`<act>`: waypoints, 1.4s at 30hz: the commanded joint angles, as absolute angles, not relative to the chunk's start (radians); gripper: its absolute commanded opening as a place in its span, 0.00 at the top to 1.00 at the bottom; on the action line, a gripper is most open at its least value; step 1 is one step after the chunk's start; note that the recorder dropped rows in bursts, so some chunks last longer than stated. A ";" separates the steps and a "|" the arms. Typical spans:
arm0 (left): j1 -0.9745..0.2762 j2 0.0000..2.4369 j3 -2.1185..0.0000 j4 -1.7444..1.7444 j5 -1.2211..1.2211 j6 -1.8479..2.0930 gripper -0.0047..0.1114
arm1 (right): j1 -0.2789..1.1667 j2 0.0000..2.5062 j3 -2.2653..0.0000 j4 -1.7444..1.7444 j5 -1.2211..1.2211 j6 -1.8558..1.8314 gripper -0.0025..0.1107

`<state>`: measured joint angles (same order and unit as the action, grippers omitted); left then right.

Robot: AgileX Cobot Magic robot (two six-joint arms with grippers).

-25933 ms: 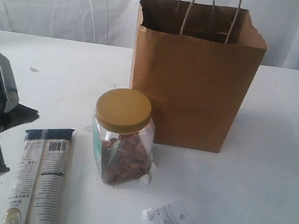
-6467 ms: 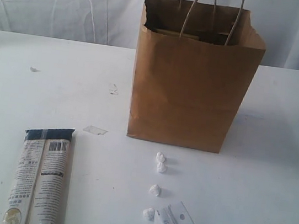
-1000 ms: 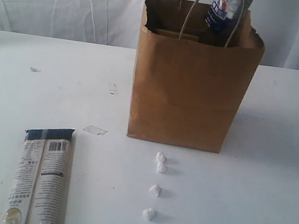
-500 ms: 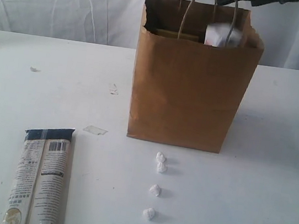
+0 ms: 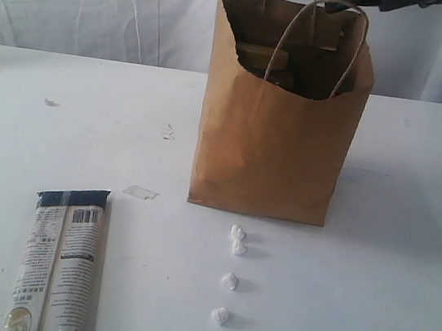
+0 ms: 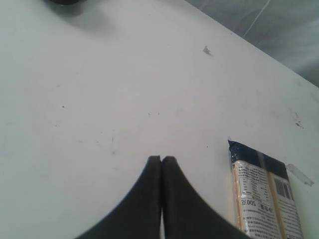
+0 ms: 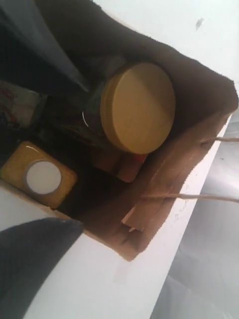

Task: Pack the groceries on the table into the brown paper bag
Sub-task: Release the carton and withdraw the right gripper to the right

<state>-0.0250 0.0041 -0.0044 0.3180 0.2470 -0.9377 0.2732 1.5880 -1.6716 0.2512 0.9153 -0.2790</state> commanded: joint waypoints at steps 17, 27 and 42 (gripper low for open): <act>-0.023 0.000 0.000 0.321 0.246 -0.936 0.96 | 0.266 1.258 -1.442 -0.492 1.136 0.112 0.98; -0.023 0.000 0.000 0.321 0.246 -0.936 0.96 | 0.268 1.257 -0.960 0.185 1.015 -0.175 0.98; -0.023 0.000 0.000 0.321 0.246 -0.936 0.96 | 0.268 1.257 -0.721 0.295 0.792 -0.254 0.98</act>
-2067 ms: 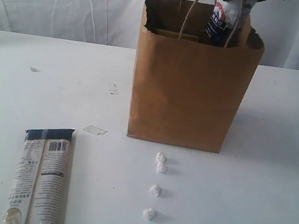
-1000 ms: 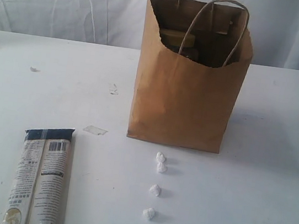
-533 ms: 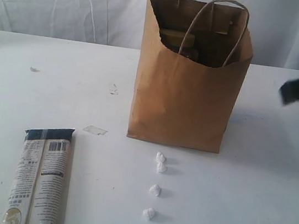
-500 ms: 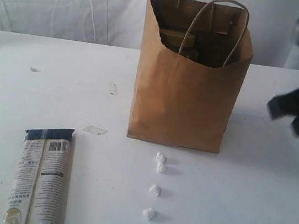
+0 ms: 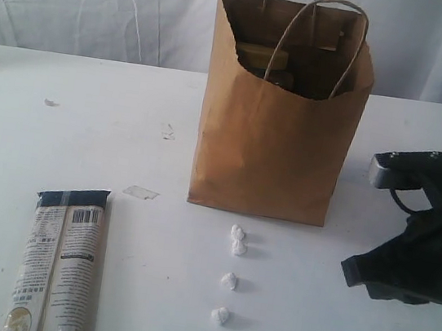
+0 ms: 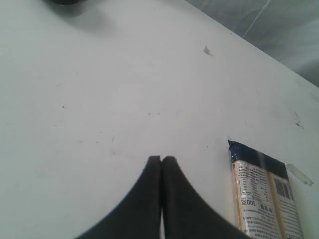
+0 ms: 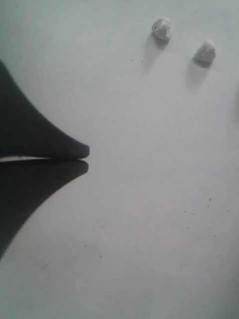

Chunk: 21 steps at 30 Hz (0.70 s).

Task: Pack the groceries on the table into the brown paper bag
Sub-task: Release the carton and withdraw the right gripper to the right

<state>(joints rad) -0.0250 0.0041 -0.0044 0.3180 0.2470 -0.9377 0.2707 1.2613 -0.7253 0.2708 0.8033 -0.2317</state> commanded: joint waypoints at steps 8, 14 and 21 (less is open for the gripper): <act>-0.023 0.000 0.000 0.321 0.246 -0.936 0.96 | 0.268 1.257 -0.721 0.328 0.776 -0.270 0.98; -0.023 0.000 0.000 0.321 0.246 -0.936 0.96 | 0.268 1.257 -0.721 0.341 0.773 -0.283 0.98; -0.023 0.000 0.000 0.321 0.246 -0.936 0.96 | 0.288 1.257 -0.721 0.434 0.794 -0.393 0.98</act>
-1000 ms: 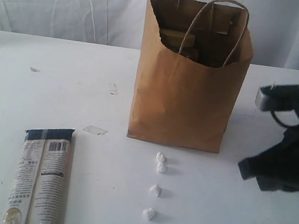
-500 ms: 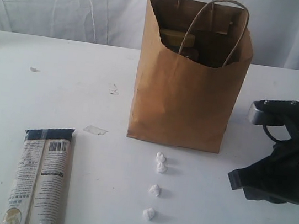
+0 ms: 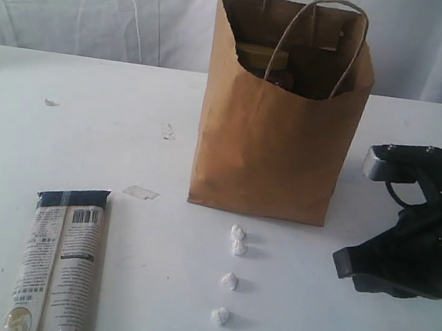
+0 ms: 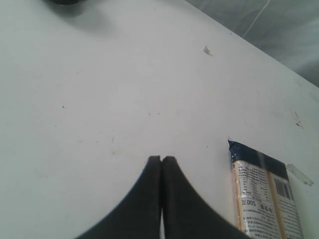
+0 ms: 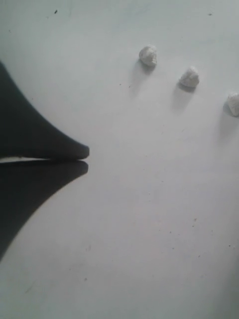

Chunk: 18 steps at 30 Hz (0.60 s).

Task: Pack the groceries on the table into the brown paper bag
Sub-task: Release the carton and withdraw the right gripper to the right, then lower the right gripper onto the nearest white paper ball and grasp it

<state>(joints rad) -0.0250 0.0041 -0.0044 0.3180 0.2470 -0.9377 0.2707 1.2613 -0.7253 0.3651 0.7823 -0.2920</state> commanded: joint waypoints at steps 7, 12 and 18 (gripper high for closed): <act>-0.023 0.000 0.000 0.321 0.246 -0.936 0.96 | 0.500 1.274 -0.721 0.431 0.779 -0.511 0.98; -0.023 0.000 0.000 0.321 0.246 -0.936 0.96 | 0.641 1.358 -0.729 0.351 0.738 -0.465 0.98; -0.023 0.000 0.000 0.321 0.246 -0.936 0.96 | 0.710 1.479 -0.833 0.364 0.706 -0.509 0.97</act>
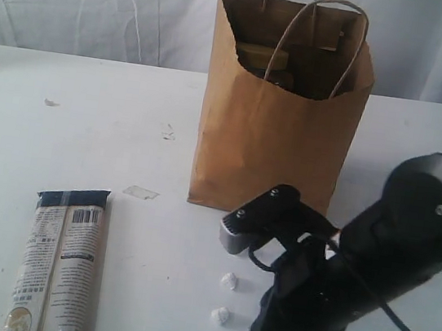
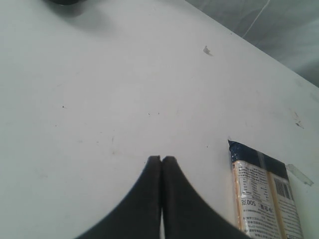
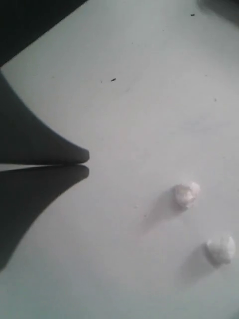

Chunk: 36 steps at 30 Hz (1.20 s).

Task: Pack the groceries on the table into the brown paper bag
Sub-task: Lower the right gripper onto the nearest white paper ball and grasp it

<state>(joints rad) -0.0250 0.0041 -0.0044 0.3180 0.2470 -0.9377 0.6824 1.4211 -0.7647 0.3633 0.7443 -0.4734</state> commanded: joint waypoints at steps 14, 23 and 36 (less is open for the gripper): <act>-0.023 0.000 0.000 0.321 0.246 -0.936 0.96 | 0.709 1.760 -0.941 0.387 0.640 -0.524 0.62; -0.023 0.000 0.000 0.321 0.246 -0.936 0.96 | 0.709 1.784 -0.938 0.398 0.570 -0.520 0.62; -0.023 0.000 0.000 0.321 0.246 -0.936 0.96 | 0.709 1.806 -0.936 0.400 0.603 -0.516 0.81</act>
